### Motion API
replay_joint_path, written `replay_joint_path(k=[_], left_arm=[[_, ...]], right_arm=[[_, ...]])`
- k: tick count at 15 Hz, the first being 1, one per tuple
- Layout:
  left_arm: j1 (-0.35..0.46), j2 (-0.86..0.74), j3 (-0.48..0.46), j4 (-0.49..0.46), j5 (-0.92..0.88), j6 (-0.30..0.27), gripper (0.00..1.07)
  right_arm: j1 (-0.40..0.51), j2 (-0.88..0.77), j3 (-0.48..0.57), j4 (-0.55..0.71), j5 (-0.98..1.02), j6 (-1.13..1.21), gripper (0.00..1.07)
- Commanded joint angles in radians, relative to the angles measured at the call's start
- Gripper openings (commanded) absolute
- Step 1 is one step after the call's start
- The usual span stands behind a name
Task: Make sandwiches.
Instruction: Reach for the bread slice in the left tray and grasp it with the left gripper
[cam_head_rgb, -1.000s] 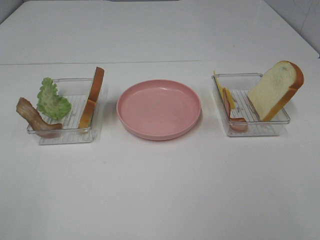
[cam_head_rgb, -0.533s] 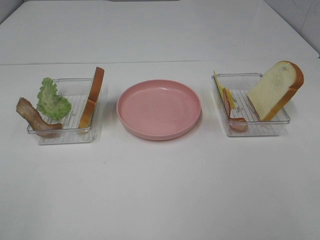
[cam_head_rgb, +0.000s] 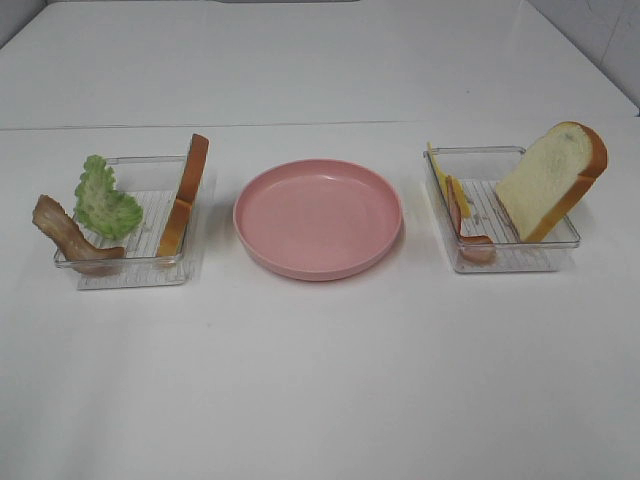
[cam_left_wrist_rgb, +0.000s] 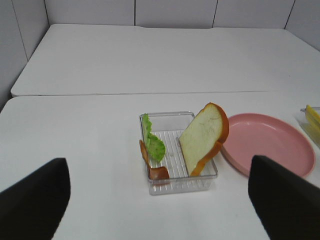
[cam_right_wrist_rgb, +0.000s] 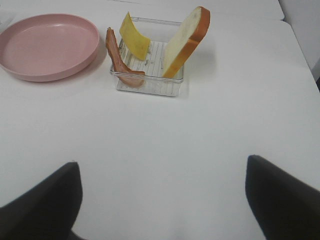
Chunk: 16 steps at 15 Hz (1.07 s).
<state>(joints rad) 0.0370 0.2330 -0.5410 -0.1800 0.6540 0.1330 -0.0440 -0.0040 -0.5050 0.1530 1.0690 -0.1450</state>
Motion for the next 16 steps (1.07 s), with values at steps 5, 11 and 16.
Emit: replay_joint_path(k=[5, 11, 16], left_arm=[[0.003, 0.633, -0.311, -0.071, -0.097, 0.003, 0.9], [-0.175, 1.237, -0.825, -0.067, 0.168, 0.034, 0.88], [-0.355, 1.612, -1.245, 0.118, 0.429, -0.133, 0.88]], right_arm=[[-0.004, -0.021, 0.002, -0.003, -0.005, -0.01, 0.79], [-0.004, -0.021, 0.002, -0.003, -0.005, -0.01, 0.79], [-0.004, -0.021, 0.002, -0.003, -0.005, -0.01, 0.79]])
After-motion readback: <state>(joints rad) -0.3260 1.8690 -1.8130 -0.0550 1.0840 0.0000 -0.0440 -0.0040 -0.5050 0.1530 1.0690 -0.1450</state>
